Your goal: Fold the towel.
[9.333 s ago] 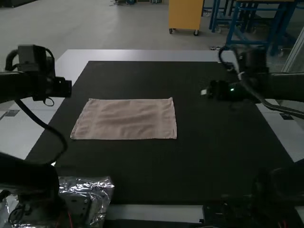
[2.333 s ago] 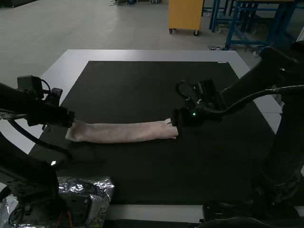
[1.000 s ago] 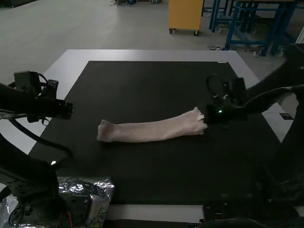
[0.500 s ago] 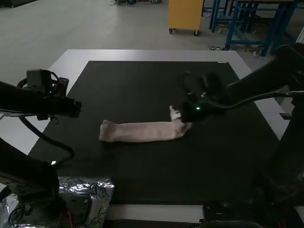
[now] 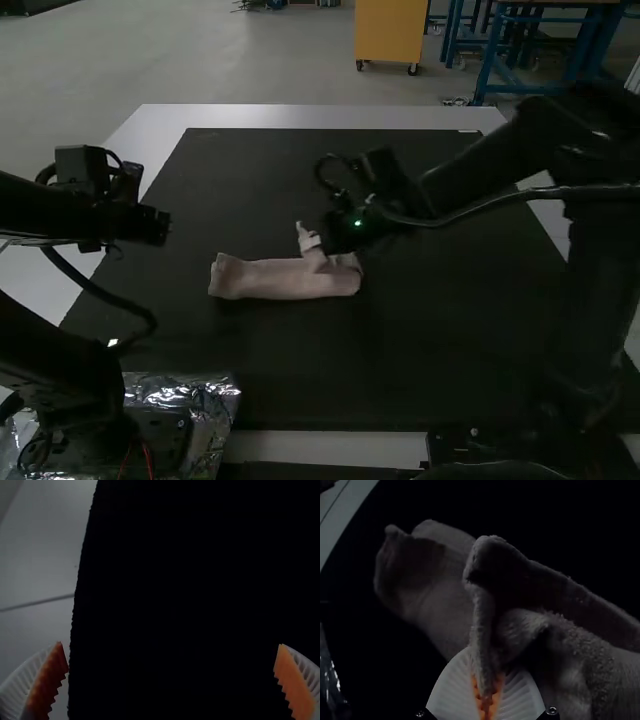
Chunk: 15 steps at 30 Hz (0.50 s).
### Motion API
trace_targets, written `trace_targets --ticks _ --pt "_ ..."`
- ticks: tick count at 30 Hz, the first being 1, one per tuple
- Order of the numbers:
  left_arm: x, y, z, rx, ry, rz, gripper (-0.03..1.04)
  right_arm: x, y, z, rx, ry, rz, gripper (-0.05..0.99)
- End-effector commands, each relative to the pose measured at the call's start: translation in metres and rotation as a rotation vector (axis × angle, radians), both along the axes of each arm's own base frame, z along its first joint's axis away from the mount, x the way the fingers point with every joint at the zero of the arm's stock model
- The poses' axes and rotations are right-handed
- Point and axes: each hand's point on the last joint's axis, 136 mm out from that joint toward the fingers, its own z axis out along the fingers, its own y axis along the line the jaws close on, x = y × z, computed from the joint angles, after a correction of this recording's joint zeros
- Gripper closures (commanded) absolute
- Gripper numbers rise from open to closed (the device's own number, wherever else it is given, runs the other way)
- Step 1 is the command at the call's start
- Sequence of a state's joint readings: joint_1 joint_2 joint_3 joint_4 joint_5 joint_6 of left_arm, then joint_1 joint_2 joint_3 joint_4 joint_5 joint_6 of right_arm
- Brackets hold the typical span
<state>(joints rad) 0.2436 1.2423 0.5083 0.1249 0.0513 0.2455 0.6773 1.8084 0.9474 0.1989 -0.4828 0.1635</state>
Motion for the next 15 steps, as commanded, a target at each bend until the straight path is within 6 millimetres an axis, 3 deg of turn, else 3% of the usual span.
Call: trace_targets --ticks 1,15 --pt "0.005 0.003 0.016 0.008 -0.047 0.012 0.04 -0.001 0.023 0.009 0.035 -0.017 0.028 0.96" --pt "0.006 0.0 0.015 -0.025 -0.054 0.023 0.04 -0.014 0.108 -0.012 0.068 -0.014 0.144 0.96"
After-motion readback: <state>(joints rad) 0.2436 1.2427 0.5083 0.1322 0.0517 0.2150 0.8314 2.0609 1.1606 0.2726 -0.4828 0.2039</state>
